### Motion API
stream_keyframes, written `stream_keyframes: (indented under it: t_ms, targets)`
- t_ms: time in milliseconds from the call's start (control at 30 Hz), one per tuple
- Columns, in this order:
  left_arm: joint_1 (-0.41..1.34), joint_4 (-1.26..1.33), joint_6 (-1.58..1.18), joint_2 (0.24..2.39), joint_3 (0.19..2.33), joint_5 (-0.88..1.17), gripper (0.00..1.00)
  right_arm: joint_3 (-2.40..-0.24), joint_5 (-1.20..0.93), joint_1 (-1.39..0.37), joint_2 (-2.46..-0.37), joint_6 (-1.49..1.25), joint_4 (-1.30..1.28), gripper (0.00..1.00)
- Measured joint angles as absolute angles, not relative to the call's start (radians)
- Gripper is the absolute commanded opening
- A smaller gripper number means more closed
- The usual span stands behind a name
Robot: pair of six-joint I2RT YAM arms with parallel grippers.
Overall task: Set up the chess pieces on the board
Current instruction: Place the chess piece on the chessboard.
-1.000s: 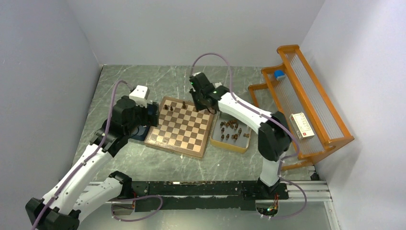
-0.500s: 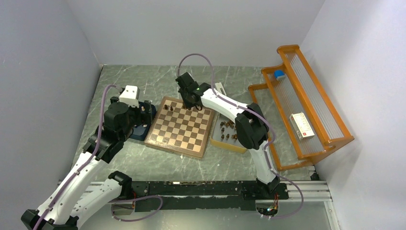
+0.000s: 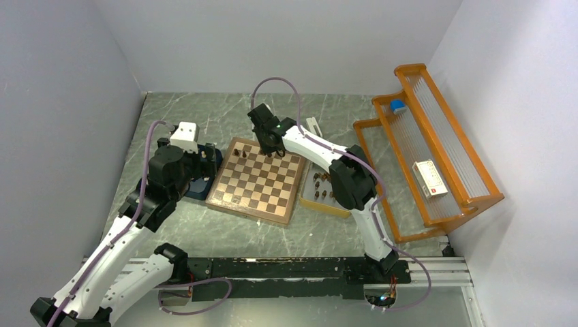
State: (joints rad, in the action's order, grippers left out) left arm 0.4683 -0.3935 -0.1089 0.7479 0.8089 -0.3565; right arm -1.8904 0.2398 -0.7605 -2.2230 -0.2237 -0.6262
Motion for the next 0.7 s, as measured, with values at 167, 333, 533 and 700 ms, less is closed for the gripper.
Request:
stream_keyframes:
  t_ms: [167, 333, 533, 700]
  targets:
    - [0.469, -0.393, -0.109, 0.748, 0.809, -0.356, 0.98, -1.895, 0.244, -0.76, -2.226, -0.223, -0.629, 0.12]
    - [0.468, -0.393, -0.109, 0.748, 0.809, -0.356, 0.98, -1.906, 0.252, -0.76, -2.235, -0.224, -0.632, 0.12]
    - [0.468, -0.393, -0.109, 0.75, 0.809, -0.356, 0.98, -1.908, 0.255, -0.76, -2.237, -0.225, -0.633, 0.12]
    - [0.468, -0.393, -0.108, 0.75, 0.809, -0.356, 0.98, -1.907, 0.259, -0.76, -2.237, -0.226, -0.632, 0.12]
